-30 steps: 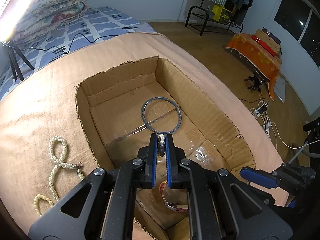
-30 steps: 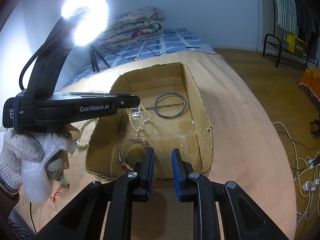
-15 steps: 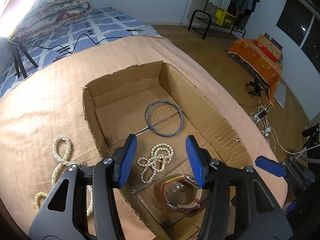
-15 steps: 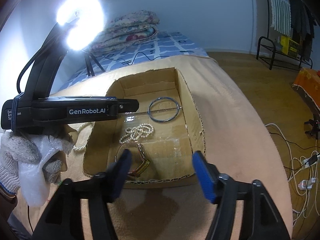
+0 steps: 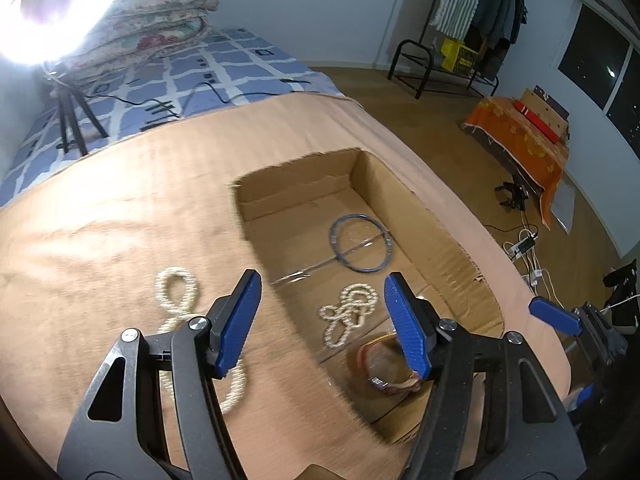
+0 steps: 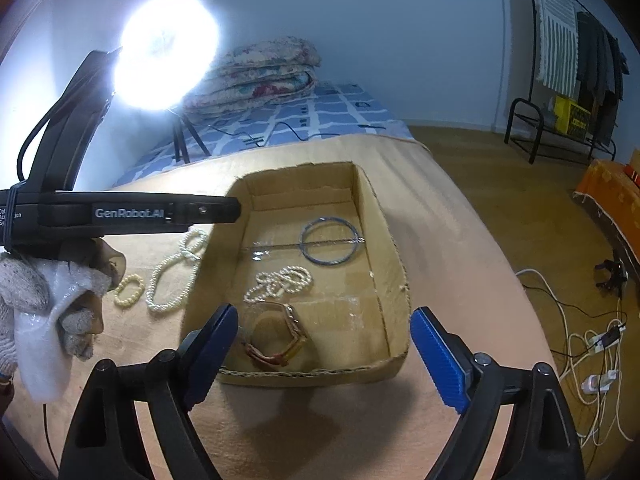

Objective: Organize jewelry
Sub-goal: 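Move the left tool to the pearl stud while the right tool reaches the green pendant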

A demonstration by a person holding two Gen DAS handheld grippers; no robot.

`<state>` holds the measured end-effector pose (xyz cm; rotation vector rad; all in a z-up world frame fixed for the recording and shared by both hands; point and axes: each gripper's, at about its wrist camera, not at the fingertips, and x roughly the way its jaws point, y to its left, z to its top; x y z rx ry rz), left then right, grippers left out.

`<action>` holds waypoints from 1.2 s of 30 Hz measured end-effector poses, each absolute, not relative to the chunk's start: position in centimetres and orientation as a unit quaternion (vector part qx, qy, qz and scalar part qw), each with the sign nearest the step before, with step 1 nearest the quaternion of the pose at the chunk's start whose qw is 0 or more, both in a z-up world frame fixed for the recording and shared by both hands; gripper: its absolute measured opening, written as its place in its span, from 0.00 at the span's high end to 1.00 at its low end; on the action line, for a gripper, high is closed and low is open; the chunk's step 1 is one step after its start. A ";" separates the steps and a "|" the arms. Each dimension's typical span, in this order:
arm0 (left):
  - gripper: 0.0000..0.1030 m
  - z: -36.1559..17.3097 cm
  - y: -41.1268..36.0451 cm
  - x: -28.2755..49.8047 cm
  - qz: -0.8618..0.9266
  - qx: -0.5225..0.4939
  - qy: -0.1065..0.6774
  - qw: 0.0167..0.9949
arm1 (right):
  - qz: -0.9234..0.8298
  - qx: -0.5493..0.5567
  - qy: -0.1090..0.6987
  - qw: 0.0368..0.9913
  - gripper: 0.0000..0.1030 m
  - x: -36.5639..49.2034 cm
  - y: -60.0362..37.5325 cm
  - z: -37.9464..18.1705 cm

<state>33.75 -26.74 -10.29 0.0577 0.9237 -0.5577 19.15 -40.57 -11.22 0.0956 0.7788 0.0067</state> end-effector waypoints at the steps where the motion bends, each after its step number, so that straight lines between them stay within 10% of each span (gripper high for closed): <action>1: 0.36 -10.0 -26.0 33.7 -0.262 0.026 0.437 0.860 | 0.005 0.045 0.376 0.926 0.13 19.1 -40.3 -11.0; 22: 0.36 -10.4 -7.1 28.4 -0.190 0.001 0.464 0.865 | 0.144 0.030 0.358 0.922 0.16 17.9 -32.6 -9.0; 36: 0.64 -16.3 -4.5 25.3 -0.200 -0.009 0.524 0.828 | 0.243 -0.039 0.419 0.874 0.43 17.2 -25.5 -13.9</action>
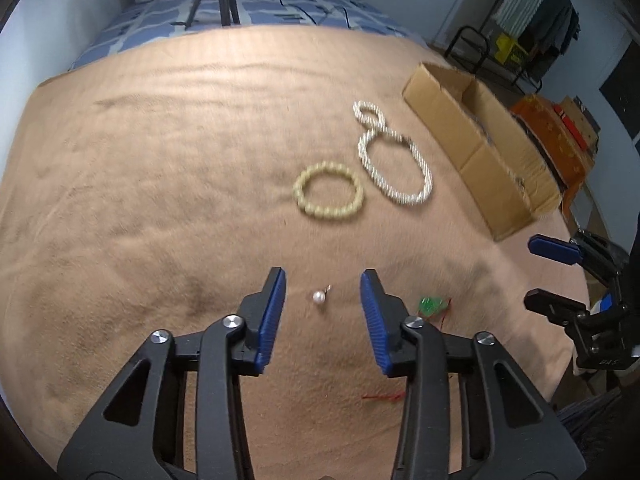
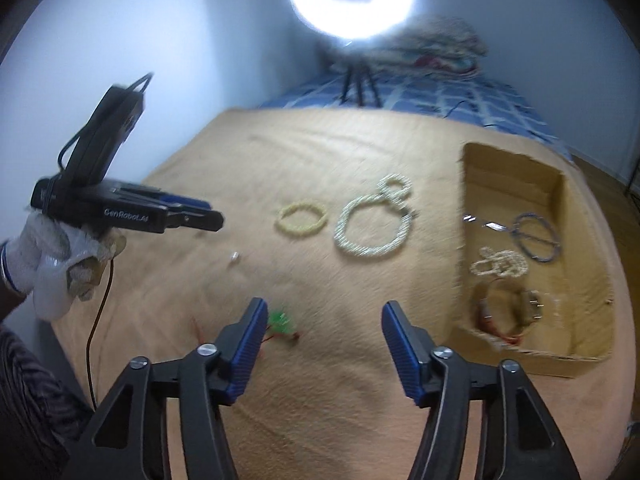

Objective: Organize jewelry
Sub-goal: 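Move the left tool to the pearl stud while the right tool reaches the green pendant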

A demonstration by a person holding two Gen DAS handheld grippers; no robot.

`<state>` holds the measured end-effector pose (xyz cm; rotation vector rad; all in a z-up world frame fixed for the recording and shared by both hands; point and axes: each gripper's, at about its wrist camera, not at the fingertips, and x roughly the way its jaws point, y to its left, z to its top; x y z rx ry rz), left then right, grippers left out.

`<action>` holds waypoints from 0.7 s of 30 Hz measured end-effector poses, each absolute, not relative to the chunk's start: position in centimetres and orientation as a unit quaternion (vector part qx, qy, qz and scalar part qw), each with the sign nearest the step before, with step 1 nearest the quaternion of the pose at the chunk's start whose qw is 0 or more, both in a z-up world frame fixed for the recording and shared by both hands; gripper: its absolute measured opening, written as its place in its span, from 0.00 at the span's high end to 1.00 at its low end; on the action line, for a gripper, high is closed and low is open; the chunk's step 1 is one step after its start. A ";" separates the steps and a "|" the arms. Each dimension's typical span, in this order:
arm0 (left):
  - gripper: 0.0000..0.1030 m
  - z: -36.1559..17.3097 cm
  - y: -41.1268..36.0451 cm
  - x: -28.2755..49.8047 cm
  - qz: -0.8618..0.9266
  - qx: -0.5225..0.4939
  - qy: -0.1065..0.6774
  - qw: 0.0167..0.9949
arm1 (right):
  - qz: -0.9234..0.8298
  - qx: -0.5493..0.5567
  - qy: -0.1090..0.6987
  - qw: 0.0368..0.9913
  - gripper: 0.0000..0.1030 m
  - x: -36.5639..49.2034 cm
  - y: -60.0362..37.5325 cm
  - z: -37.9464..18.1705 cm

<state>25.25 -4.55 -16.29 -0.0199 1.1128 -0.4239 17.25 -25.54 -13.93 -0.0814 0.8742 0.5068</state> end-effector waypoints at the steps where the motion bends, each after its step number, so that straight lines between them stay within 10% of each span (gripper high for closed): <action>1: 0.64 -16.6 -4.6 25.1 -0.202 -0.006 0.527 0.825 | 0.251 -0.048 0.422 0.870 0.44 17.2 -25.0 -14.4; 21: 0.65 -20.0 -5.5 25.0 -0.201 0.054 0.547 0.811 | 0.286 -0.173 0.459 0.823 0.55 17.3 -20.0 -20.0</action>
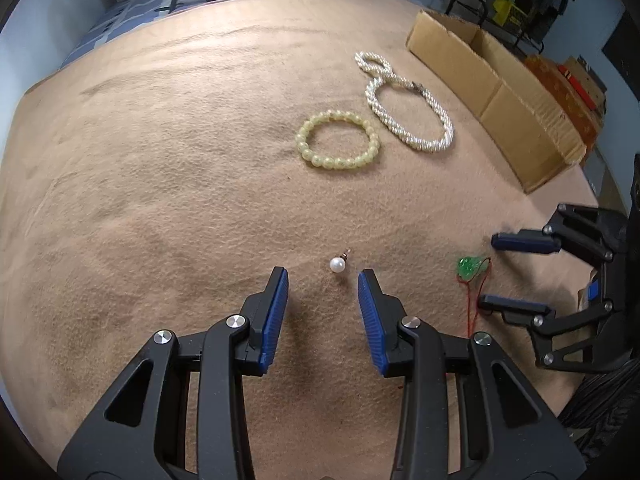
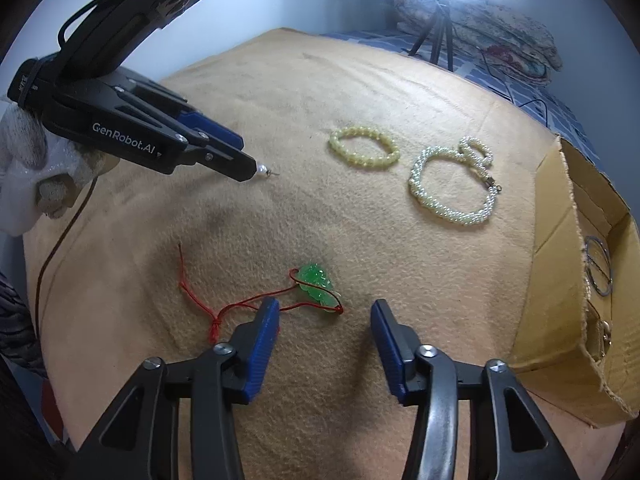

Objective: Organize jewelry
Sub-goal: 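Move the left tool to the pearl stud while the right tool reaches the green pendant, then close the left tool on the pearl stud while the right tool grips the green pendant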

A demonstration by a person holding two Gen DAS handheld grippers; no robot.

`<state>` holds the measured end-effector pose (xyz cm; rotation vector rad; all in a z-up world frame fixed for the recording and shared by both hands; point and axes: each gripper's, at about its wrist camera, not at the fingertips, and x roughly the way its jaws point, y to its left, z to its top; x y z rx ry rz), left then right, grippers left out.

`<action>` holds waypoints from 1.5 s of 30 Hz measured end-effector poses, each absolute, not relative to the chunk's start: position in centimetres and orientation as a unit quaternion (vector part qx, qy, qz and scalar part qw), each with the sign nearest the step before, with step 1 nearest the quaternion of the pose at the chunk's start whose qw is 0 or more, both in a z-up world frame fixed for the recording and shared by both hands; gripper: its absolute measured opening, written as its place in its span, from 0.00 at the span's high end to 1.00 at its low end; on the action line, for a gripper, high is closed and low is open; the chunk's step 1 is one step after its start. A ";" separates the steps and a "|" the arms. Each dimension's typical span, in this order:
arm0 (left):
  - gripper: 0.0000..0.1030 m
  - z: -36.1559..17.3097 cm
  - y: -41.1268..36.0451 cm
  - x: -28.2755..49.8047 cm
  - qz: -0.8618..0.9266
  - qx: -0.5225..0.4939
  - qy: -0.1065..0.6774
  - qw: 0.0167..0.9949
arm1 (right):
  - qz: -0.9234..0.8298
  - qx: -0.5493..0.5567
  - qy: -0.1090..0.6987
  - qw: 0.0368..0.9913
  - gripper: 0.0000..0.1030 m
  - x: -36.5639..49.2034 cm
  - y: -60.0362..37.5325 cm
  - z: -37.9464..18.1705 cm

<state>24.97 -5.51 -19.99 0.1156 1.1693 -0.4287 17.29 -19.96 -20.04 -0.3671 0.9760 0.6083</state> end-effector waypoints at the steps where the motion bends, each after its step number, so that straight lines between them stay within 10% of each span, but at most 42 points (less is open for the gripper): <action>1: 0.72 -20.1 -5.7 25.0 -0.200 0.060 0.548 0.810 | 0.286 -0.175 0.459 0.823 0.56 17.3 -19.9 -20.2; 22: 0.94 -20.9 -8.0 25.5 -0.213 0.095 0.539 0.809 | 0.296 -0.164 0.451 0.826 0.69 18.0 -19.6 -20.6; 45: 0.94 -19.5 -6.6 25.1 -0.203 0.077 0.523 0.824 | 0.299 -0.149 0.442 0.832 0.91 17.1 -19.9 -19.2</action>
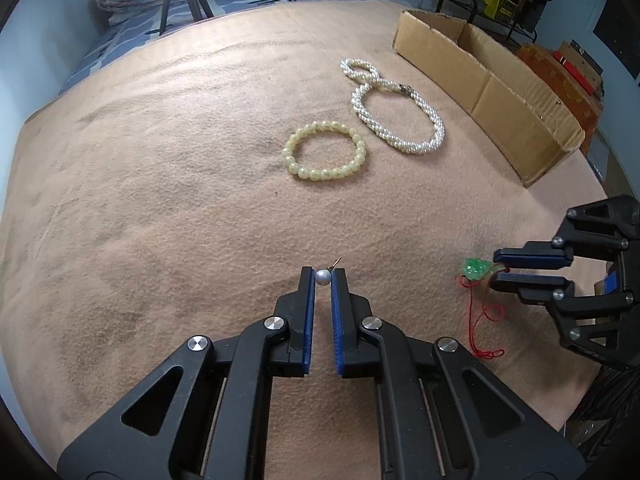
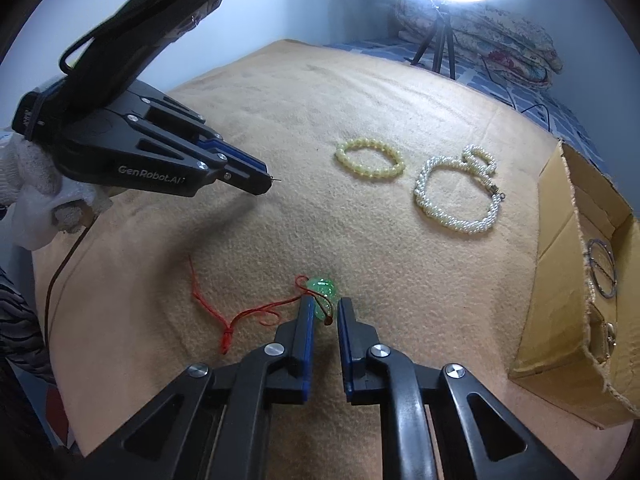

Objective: Organize jewelry
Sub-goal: 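Close the left tool on the pearl stud while the right tool grips the green pendant, then carry the stud in the left tool while the right tool carries the pendant into the box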

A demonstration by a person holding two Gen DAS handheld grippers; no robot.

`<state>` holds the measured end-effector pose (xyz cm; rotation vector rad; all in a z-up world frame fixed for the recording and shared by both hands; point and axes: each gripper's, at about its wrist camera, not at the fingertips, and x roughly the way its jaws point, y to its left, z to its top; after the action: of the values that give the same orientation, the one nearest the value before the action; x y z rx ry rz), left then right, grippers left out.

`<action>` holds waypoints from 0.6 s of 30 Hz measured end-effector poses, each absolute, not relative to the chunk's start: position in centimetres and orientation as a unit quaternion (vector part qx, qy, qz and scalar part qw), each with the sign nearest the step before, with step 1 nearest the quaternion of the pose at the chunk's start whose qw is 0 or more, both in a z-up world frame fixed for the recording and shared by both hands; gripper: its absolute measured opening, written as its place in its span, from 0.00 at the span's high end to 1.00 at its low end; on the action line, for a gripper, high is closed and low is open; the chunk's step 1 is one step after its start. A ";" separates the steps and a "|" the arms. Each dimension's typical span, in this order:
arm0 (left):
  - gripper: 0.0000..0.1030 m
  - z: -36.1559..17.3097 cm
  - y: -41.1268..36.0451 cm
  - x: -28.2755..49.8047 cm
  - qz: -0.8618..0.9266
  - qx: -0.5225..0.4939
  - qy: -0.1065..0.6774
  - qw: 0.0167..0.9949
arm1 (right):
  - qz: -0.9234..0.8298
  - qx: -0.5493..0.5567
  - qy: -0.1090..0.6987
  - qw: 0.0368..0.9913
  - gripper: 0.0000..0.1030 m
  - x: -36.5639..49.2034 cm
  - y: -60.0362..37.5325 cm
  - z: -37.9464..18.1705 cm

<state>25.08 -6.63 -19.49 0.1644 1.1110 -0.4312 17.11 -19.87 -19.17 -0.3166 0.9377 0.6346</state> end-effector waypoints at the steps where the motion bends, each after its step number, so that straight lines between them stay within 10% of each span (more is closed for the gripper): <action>1: 0.94 -19.4 -6.5 25.1 -0.202 0.076 0.521 0.826 | 0.300 -0.147 0.441 0.833 0.91 17.1 -19.9 -19.0; 18: 0.94 -16.6 -6.2 25.0 -0.204 0.052 0.498 0.841 | 0.296 -0.113 0.410 0.855 0.91 17.0 -21.9 -15.9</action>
<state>25.03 -6.15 -16.58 0.1100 1.0535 -0.4314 17.02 -21.95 -15.87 -0.2373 0.8630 0.6220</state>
